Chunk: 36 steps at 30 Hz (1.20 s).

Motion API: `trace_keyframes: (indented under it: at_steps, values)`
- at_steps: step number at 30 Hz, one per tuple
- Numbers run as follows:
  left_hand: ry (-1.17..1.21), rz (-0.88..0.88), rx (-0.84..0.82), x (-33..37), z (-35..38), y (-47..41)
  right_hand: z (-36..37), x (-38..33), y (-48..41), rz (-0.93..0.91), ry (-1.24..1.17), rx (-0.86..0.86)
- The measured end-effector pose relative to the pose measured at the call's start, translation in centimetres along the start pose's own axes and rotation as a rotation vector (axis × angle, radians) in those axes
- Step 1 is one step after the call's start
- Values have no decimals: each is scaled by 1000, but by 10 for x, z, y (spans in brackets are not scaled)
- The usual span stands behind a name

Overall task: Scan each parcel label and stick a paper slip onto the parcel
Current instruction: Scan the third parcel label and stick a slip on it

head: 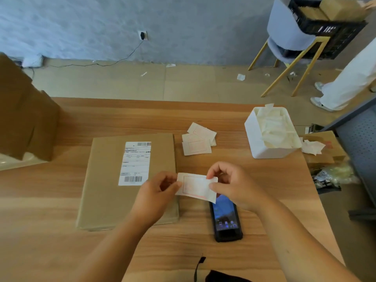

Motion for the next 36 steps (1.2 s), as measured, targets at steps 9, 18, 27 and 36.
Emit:
trace_keyframes:
  at_steps: [9,18,27,36]
  values:
    - [216,-94,51,-62,-88,28,84,-1,-15,-14,-118,141]
    - [80,-132,165,-111,-143,37,161,17,-29,41,-57,310]
    - [-106,-100,172,-135,-158,26,196,24,-41,94,114,282]
    - [-293,16,199,-141,-159,20,208,20,-51,38,332,223]
Point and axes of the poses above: each hand's wrist, its own y-axis away from the middle knuckle, its own z-axis out of the palm, x = y × z, the point moved 7 cm from there along -y, towards the middle knuckle, and after that the axes turned 9 degrees about -y, right-handed, at the moved point
